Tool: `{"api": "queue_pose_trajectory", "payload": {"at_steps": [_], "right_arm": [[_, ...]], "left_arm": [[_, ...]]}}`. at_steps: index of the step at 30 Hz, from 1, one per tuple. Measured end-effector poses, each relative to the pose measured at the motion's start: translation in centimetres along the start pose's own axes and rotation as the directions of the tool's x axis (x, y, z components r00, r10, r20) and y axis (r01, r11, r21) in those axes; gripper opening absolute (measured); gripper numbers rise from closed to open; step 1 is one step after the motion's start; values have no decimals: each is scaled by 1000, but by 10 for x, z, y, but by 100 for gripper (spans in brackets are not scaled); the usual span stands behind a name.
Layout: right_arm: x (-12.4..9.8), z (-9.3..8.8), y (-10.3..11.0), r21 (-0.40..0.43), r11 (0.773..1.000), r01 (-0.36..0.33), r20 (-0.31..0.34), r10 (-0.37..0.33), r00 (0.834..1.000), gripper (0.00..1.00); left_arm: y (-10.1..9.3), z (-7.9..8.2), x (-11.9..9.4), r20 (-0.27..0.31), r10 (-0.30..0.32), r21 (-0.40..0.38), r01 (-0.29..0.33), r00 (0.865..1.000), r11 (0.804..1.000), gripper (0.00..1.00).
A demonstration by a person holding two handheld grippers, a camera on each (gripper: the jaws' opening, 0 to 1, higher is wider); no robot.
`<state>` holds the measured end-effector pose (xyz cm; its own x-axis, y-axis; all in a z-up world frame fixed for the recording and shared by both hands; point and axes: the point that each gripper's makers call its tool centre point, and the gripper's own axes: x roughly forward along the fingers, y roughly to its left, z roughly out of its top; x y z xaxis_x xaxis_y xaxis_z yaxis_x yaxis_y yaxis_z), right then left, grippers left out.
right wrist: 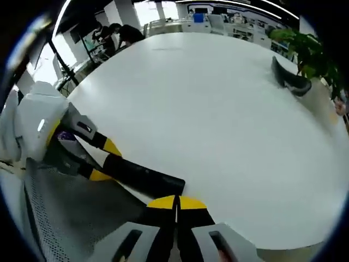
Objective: Press the specified remote control buttons in sequence, fully releasing each button before pressing the next.
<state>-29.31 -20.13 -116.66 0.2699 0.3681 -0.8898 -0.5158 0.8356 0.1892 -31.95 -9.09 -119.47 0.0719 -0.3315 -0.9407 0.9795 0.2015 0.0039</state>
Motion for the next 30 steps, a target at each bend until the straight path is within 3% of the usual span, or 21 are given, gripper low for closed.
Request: {"api": "queue_pose_trajectory", "payload": {"at_steps": [6, 13, 15, 17, 19, 26, 30], "right_arm": [[4, 0, 8, 51, 995, -82, -13, 83, 996, 0], [14, 6, 12, 97, 988, -116, -12, 118, 993, 0], [20, 2, 12, 92, 991, -95, -37, 98, 994, 0], [20, -5, 6, 86, 996, -31, -75, 37, 996, 0], [33, -4, 15, 63, 996, -64, -53, 68, 996, 0], [24, -2, 7, 172, 981, -91, -36, 99, 994, 0], [21, -3, 5, 207, 973, -100, -32, 109, 993, 0]], "left_arm": [[-3, 0, 0, 18, 9, 0, -9, 1000, 1000, 23], [-3, 0, 0, 49, 11, -15, -10, 999, 1000, 23], [-3, 0, 0, 54, 12, -16, -11, 998, 1000, 23], [-3, 0, 0, 60, 13, -17, -12, 998, 1000, 23], [-3, 0, -1, 69, 15, -22, -13, 998, 1000, 23], [-2, 0, -1, 132, 17, -64, -9, 991, 998, 23], [-2, 1, -2, 195, 32, -109, -11, 980, 994, 23]]}}
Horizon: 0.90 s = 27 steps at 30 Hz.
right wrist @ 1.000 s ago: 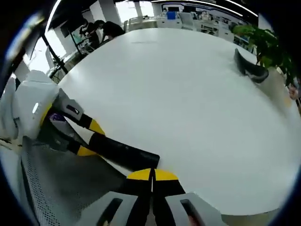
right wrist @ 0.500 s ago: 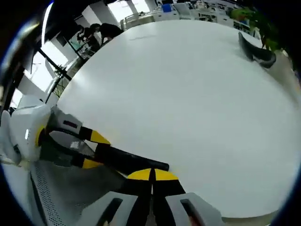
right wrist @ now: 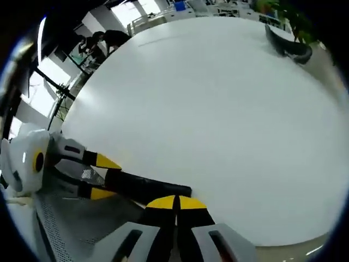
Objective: Press the specified remote control buttons in sequence, fully releasing each button before pressing the next.
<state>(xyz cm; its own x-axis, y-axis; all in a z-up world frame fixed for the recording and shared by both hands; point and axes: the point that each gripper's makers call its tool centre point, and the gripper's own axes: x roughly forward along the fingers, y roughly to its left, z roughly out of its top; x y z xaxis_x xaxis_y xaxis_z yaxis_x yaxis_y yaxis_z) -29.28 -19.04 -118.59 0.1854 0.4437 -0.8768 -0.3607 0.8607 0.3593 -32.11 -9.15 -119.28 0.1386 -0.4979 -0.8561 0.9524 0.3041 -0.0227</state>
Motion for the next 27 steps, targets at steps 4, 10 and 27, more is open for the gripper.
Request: {"api": "queue_pose_trajectory", "payload": {"at_steps": [4, 10, 27], "right_arm": [[-1, 0, -1, 25, 1000, -11, 10, 11, 1000, 0], [-2, 2, -1, 61, 998, -29, 23, 27, 999, 0], [-5, 3, 0, 75, 995, -60, -5, 60, 998, 0]], "left_arm": [[0, 0, 0, 74, 27, 1, -27, 997, 1000, 24], [0, 2, 1, 122, 53, 11, -55, 991, 998, 24], [2, 10, 1, 198, 35, -11, -34, 980, 999, 25]]}}
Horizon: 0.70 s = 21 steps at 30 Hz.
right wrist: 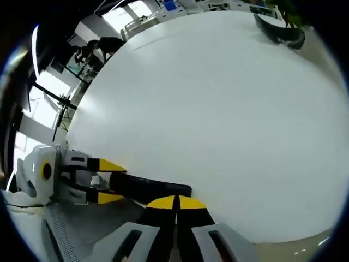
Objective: Press the specified remote control buttons in sequence, fully releasing each button before pressing the next.
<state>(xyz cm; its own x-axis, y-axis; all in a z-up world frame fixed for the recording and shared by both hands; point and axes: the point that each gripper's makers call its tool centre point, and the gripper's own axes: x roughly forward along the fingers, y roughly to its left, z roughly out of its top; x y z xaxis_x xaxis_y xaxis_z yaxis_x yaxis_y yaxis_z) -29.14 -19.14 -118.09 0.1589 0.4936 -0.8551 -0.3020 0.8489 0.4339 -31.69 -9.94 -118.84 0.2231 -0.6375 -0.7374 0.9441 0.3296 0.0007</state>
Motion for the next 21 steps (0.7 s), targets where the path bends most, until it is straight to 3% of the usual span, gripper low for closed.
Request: {"api": "queue_pose_trajectory", "payload": {"at_steps": [10, 12, 21], "right_arm": [[4, 3, 15, -57, 997, -49, 3, 49, 999, 0], [6, -3, 9, -73, 997, -14, -31, 12, 999, 0], [6, -1, 11, -100, 995, -6, -17, 4, 1000, 0]], "left_arm": [[0, 0, 1, -1, -1, 7, 1, 1000, 1000, 25], [0, 0, 1, 0, -1, 9, 1, 1000, 1000, 25], [0, 0, 2, 5, -3, 7, 2, 1000, 1000, 25]]}}
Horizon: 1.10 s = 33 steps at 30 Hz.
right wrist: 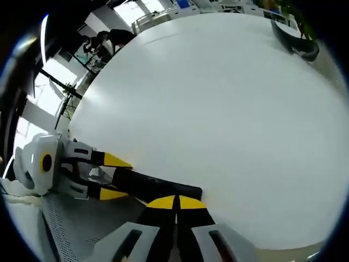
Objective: Press the specified remote control buttons in sequence, fully releasing each button before pressing the next.
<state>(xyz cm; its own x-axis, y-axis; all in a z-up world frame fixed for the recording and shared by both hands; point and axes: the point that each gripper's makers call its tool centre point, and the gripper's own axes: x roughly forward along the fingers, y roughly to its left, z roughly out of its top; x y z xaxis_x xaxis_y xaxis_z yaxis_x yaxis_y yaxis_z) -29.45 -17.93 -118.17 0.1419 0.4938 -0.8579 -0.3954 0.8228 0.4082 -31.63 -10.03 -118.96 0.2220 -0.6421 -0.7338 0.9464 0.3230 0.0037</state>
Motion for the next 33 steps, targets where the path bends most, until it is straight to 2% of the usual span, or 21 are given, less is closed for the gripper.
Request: {"api": "queue_pose_trajectory", "payload": {"at_steps": [10, 14, 18, 28, 33], "right_arm": [[0, 0, 0, 6, 1000, -1, 4, 1, 1000, 0], [0, 0, -2, 76, 997, -19, 17, 18, 1000, 0], [-1, 0, -1, 84, 996, -34, 15, 33, 999, 0], [-1, 1, 1, 46, 999, -16, 9, 16, 1000, 0], [1, 5, 3, -24, 1000, -10, 32, 11, 999, 0]], "left_arm": [[0, 0, 0, 2, 0, 0, 0, 1000, 1000, 25], [0, 0, 1, 3, 0, 1, 0, 1000, 1000, 25], [0, 0, 1, 5, 0, 0, 0, 1000, 1000, 25], [0, 0, 1, 7, -1, 1, 1, 1000, 1000, 25], [0, 0, 1, 9, -2, 2, 2, 1000, 1000, 25]]}}
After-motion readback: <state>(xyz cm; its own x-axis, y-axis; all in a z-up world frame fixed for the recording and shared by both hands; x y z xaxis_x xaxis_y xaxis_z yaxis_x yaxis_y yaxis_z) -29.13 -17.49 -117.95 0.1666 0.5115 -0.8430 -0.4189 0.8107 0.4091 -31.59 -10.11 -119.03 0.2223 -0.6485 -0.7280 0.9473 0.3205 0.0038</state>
